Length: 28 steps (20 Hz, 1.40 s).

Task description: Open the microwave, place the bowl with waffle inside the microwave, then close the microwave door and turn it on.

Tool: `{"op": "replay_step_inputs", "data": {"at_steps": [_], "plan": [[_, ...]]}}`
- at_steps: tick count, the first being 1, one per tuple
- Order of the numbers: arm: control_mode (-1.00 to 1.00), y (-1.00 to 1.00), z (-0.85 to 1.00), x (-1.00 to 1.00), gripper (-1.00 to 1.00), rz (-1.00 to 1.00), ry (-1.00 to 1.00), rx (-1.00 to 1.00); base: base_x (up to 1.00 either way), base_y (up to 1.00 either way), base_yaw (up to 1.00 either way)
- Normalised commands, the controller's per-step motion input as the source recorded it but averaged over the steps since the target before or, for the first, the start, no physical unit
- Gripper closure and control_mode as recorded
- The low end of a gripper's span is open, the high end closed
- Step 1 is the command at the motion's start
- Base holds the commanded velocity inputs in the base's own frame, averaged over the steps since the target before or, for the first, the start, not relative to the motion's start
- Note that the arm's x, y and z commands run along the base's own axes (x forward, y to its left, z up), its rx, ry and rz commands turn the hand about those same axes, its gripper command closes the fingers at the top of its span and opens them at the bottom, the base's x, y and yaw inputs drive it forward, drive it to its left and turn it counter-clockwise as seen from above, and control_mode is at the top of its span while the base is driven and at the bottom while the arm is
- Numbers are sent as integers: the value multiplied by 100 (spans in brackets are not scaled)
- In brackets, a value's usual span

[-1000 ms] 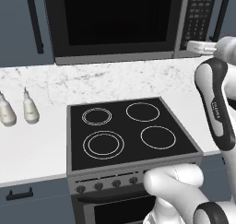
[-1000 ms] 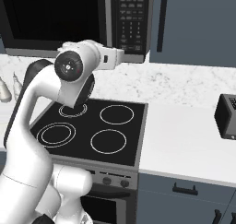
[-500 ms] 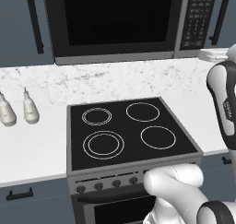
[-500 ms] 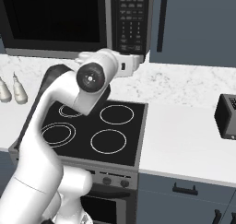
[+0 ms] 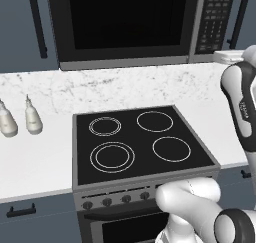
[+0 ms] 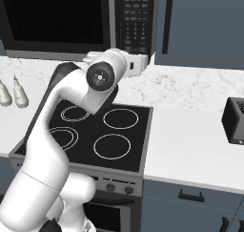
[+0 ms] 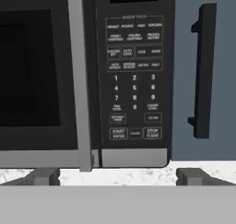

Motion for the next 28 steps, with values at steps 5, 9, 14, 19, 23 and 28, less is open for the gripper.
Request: {"op": "replay_step_inputs", "data": {"at_steps": [5, 9, 14, 19, 23, 28], "plan": [[-100, -5, 0, 5, -100, 0, 0, 0, 0, 0, 0], [-100, -32, 0, 1, -100, -6, 0, 0, 0, 0, 0], [-100, -39, 0, 16, -100, -10, 0, 0, 0, 0, 0], [-100, -15, 0, 39, -100, 0, 0, 0, 0, 0, 0], [-100, -14, -8, 46, -100, 1, 0, 0, 0, 0, 0], [-100, -12, -12, 36, -100, 0, 0, 0, 0, 0, 0]]}}
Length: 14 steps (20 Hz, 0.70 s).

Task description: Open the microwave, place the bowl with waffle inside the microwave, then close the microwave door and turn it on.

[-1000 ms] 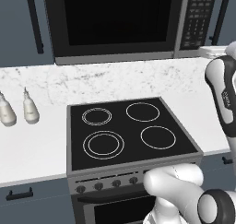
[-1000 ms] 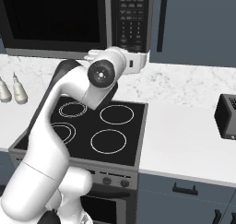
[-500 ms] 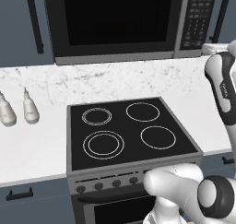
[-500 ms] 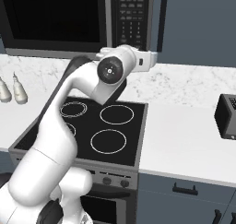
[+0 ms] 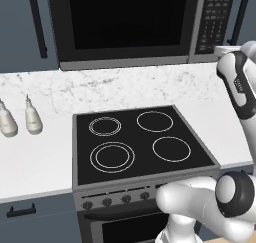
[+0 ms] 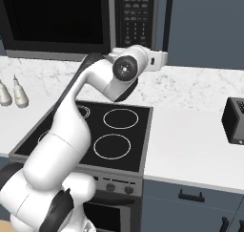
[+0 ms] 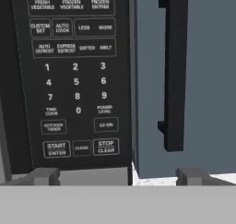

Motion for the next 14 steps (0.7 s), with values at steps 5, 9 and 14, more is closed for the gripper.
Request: {"op": "replay_step_inputs", "data": {"at_steps": [5, 9, 14], "plan": [[-100, -3, -5, 34, -100, 1, 0, 0, 0, 0, 0], [-100, 0, 0, 32, -100, 0, 0, 0, 0, 0, 0], [-100, 0, 0, 23, -100, 0, 0, 0, 0, 0, 0]]}}
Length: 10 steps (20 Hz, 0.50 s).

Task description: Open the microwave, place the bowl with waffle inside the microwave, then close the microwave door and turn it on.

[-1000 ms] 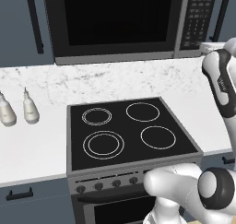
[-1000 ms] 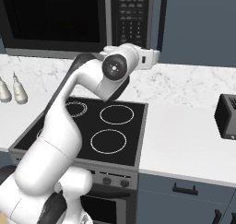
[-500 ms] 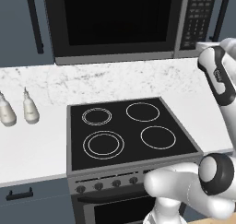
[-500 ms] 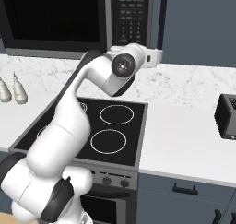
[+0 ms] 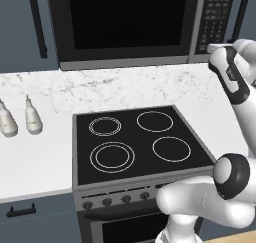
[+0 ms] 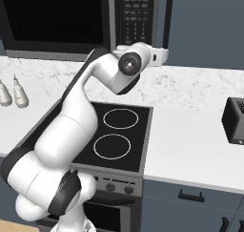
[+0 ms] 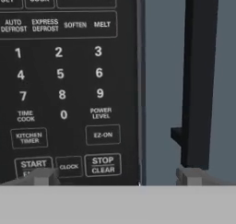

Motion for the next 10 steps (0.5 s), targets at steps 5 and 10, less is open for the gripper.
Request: {"op": "replay_step_inputs", "data": {"at_steps": [5, 10], "plan": [[-100, 1, 0, 21, -100, 0, 0, 0, 0, 0, 0], [-100, 21, 0, 7, -100, 0, 2, 0, 0, 0, 0]]}}
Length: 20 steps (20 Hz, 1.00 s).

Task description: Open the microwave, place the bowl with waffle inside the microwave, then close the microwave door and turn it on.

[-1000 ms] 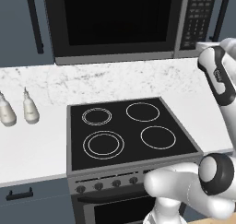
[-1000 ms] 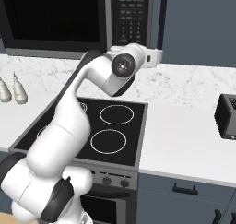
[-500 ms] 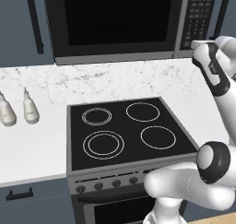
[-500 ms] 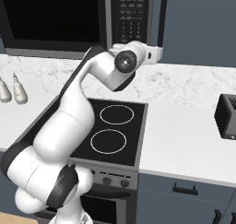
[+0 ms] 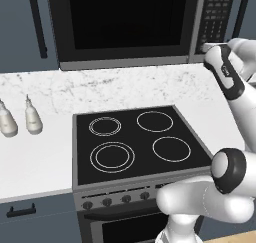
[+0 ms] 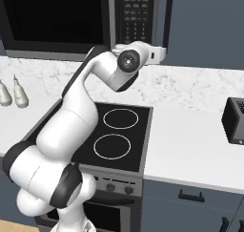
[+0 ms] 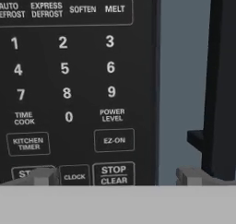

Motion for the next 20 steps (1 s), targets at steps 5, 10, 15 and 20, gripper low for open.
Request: {"op": "replay_step_inputs", "data": {"at_steps": [5, 10, 15, 20], "plan": [[-100, 21, 0, 0, -100, 0, 5, 0, 0, 0, 0], [-100, 4, 0, 1, -100, 0, 2, 0, 0, 0, 0], [-100, 0, -3, 7, -100, 0, 0, 0, 0, 0, 0], [-100, 0, -17, 5, -100, 0, 0, 0, 0, 0, 0]]}}
